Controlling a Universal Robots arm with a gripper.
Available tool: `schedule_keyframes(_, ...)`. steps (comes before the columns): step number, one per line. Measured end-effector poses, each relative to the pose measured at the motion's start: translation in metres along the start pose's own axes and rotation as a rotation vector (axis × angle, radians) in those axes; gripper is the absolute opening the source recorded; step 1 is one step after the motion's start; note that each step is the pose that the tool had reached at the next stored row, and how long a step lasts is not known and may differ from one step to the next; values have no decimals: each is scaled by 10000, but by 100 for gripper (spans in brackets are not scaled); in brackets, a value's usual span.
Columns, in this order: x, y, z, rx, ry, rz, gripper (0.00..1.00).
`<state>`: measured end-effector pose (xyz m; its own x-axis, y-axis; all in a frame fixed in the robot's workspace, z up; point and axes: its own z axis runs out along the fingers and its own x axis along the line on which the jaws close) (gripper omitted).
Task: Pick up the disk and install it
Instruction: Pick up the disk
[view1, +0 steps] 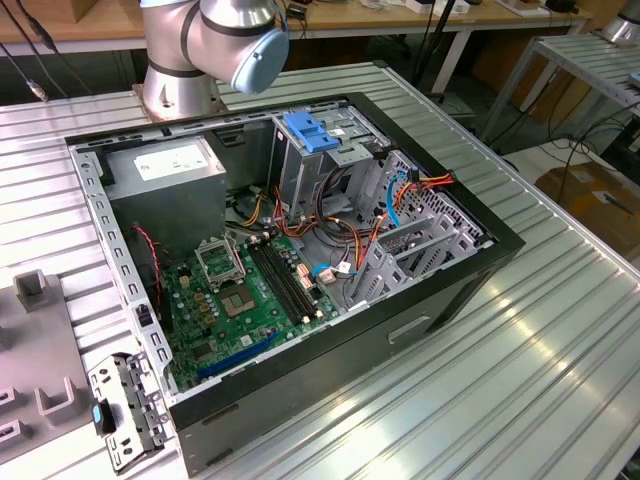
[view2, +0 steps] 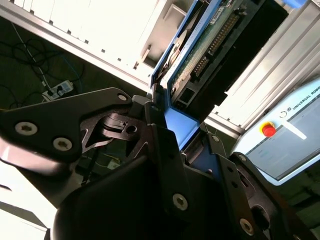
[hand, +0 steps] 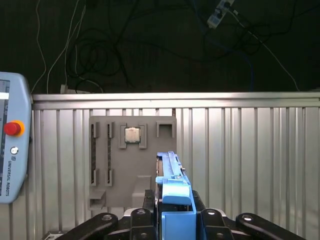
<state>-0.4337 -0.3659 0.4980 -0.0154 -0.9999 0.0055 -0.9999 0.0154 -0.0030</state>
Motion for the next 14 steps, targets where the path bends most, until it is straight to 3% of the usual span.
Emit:
schedule_keyframes(10,0,-156,1,-29,0,0,37)
schedule_keyframes(14,-2,-287,1,-71,1,5,37)
